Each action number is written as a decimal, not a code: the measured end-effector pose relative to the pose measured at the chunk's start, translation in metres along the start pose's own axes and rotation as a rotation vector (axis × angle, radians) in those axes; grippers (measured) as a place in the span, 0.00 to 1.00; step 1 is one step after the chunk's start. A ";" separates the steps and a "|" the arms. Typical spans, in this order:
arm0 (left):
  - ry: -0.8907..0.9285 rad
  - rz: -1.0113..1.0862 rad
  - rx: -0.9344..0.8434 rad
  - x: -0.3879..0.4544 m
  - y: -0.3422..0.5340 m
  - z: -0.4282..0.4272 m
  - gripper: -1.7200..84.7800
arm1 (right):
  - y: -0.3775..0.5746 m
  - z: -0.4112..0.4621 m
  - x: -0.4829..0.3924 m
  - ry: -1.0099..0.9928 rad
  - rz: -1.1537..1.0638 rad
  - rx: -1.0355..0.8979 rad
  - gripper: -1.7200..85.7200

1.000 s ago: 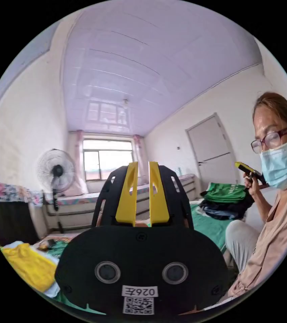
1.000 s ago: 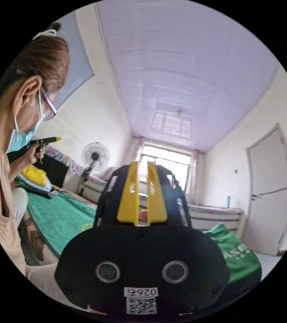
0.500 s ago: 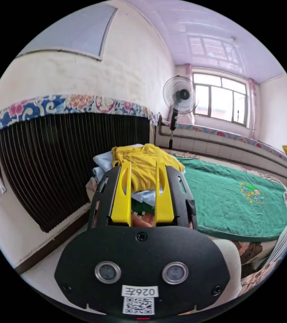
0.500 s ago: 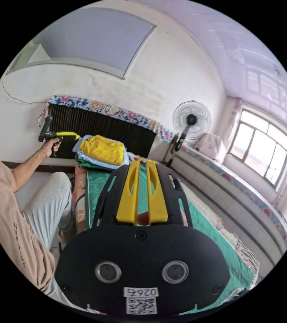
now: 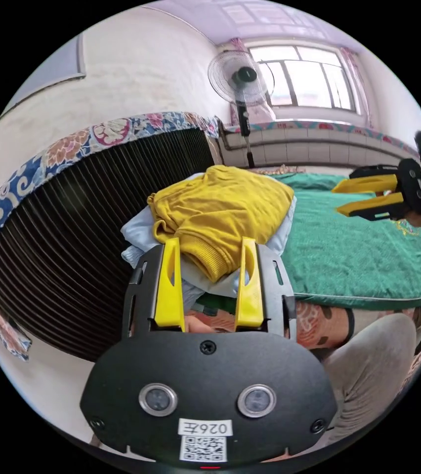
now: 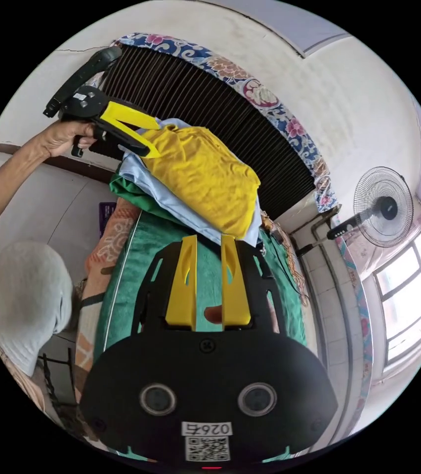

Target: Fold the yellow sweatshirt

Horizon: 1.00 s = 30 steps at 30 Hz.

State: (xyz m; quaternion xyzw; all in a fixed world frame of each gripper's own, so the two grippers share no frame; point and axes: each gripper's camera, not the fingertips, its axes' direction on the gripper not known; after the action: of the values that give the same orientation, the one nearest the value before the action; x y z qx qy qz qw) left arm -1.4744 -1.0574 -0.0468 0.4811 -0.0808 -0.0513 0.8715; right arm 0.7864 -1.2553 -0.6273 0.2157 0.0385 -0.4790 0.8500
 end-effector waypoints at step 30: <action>0.195 -0.040 0.276 0.022 0.108 -0.296 0.04 | -0.063 0.065 -0.060 0.242 0.041 0.047 0.01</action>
State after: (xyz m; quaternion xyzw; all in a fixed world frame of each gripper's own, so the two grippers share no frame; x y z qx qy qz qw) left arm -1.3956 -0.7581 -0.1080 0.6002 0.0073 -0.0102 0.7997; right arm 0.6925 -1.2614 -0.5730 0.2923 0.1251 -0.4329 0.8435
